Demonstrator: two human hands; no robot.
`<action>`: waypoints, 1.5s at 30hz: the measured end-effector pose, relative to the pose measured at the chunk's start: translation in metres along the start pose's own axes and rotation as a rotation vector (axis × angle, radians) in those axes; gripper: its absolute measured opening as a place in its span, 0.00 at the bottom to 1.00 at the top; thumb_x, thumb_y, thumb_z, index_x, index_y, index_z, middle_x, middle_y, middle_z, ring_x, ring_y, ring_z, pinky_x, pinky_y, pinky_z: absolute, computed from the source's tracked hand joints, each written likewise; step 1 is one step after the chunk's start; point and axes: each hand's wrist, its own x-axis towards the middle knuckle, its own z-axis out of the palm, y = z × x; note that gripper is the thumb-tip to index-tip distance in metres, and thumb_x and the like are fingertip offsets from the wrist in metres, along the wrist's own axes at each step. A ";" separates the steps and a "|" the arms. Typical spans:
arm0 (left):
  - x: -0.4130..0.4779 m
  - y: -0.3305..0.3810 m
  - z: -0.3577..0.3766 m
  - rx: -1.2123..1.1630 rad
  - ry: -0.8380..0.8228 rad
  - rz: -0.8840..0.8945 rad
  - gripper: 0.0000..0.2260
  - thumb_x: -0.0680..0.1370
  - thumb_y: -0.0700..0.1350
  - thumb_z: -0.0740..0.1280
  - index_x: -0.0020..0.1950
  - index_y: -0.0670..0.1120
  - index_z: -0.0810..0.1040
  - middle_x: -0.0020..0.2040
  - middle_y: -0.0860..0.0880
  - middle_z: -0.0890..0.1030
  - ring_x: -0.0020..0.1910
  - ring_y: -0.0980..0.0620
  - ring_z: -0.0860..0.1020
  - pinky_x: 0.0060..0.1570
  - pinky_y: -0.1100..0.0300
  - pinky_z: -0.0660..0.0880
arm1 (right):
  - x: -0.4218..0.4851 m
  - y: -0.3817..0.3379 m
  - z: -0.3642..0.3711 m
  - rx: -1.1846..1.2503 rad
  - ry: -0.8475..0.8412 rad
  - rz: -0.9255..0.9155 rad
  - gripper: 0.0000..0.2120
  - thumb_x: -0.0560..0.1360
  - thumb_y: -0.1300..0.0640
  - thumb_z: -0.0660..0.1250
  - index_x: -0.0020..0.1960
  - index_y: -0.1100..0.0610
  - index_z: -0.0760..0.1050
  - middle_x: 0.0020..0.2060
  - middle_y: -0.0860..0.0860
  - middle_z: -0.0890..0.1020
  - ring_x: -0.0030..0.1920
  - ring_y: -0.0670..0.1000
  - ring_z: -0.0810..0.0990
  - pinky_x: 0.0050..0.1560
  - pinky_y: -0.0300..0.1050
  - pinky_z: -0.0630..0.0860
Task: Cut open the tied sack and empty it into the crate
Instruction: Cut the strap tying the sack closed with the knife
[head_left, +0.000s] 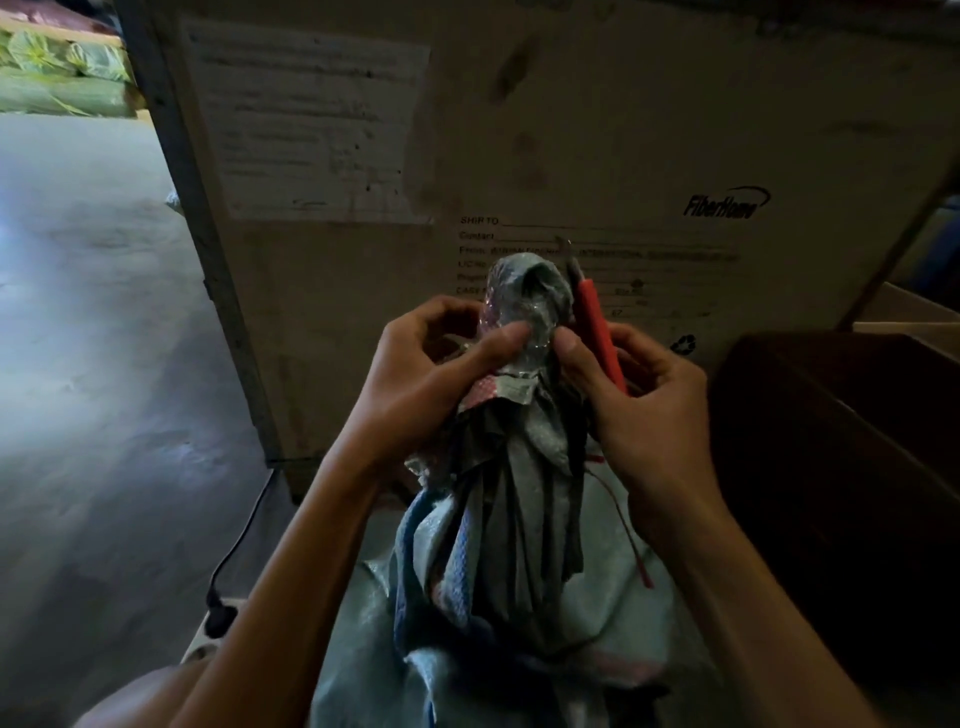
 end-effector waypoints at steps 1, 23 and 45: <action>-0.001 0.001 -0.001 -0.006 0.005 0.010 0.17 0.74 0.52 0.75 0.58 0.44 0.82 0.53 0.46 0.87 0.51 0.50 0.87 0.53 0.56 0.84 | 0.000 -0.001 -0.001 0.006 -0.026 0.000 0.13 0.72 0.51 0.75 0.55 0.52 0.83 0.47 0.48 0.88 0.49 0.46 0.87 0.50 0.47 0.84; -0.003 0.016 -0.044 0.436 -0.391 -0.129 0.35 0.60 0.59 0.82 0.65 0.56 0.76 0.56 0.57 0.86 0.54 0.59 0.85 0.57 0.58 0.82 | 0.008 0.011 -0.004 -0.032 -0.084 0.012 0.05 0.77 0.58 0.70 0.52 0.53 0.82 0.41 0.49 0.87 0.41 0.43 0.86 0.40 0.35 0.80; 0.012 -0.025 -0.037 0.497 0.258 0.349 0.12 0.73 0.39 0.63 0.50 0.49 0.83 0.48 0.51 0.84 0.49 0.51 0.81 0.50 0.53 0.80 | 0.007 0.005 -0.002 -0.066 -0.414 0.286 0.07 0.79 0.58 0.66 0.56 0.54 0.80 0.30 0.44 0.83 0.26 0.37 0.79 0.24 0.30 0.72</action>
